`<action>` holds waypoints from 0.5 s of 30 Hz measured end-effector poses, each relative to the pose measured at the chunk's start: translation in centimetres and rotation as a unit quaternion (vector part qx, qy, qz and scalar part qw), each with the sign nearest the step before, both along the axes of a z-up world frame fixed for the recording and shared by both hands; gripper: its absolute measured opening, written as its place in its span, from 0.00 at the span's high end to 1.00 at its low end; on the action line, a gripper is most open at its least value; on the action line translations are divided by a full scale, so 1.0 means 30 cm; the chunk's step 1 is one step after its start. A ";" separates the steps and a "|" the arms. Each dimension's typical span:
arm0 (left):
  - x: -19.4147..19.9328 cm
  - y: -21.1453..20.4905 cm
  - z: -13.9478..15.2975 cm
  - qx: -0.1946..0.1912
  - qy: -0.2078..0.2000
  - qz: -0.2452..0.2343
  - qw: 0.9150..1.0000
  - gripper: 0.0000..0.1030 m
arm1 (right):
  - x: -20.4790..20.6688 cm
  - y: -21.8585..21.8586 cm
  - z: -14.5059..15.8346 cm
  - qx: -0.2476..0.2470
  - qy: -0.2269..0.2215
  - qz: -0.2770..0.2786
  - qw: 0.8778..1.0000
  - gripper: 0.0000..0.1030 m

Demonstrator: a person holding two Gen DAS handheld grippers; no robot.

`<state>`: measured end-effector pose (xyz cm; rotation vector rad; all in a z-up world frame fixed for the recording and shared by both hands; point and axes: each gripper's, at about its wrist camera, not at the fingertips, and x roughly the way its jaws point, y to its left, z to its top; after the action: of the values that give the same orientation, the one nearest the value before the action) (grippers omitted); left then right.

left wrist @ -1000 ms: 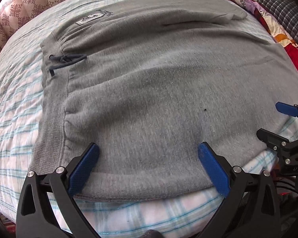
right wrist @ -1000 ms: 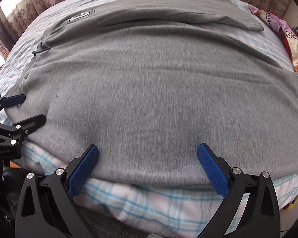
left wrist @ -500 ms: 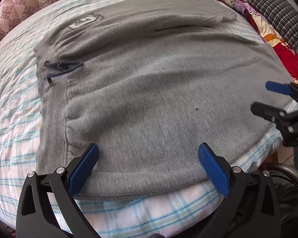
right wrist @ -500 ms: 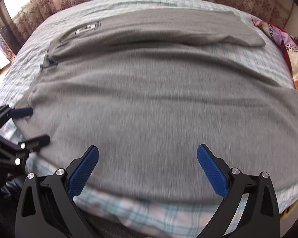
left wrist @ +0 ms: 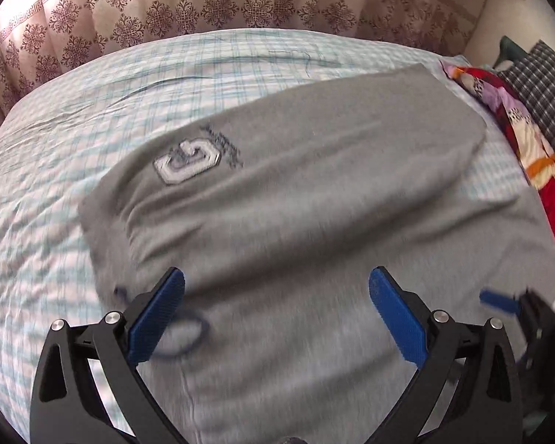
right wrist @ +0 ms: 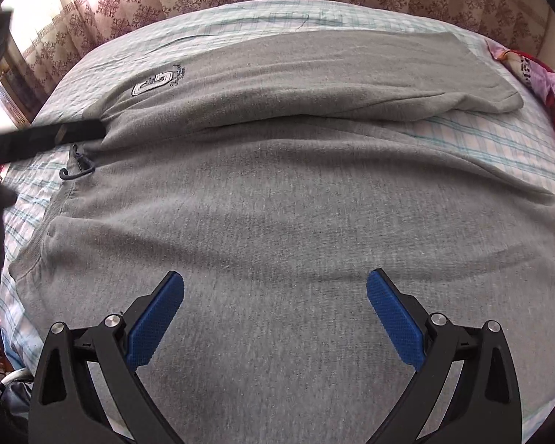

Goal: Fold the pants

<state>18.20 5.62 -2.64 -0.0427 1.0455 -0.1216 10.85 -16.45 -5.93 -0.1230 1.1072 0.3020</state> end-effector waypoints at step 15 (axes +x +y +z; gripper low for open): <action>0.461 -0.076 -0.205 0.003 0.056 0.019 0.998 0.17 | 0.014 0.003 -0.077 -0.003 -0.001 -0.013 1.000 0.05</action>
<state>32.04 3.34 -8.79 -0.0644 1.1561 -0.0827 11.26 -16.38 -8.24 -0.1135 1.1070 0.2754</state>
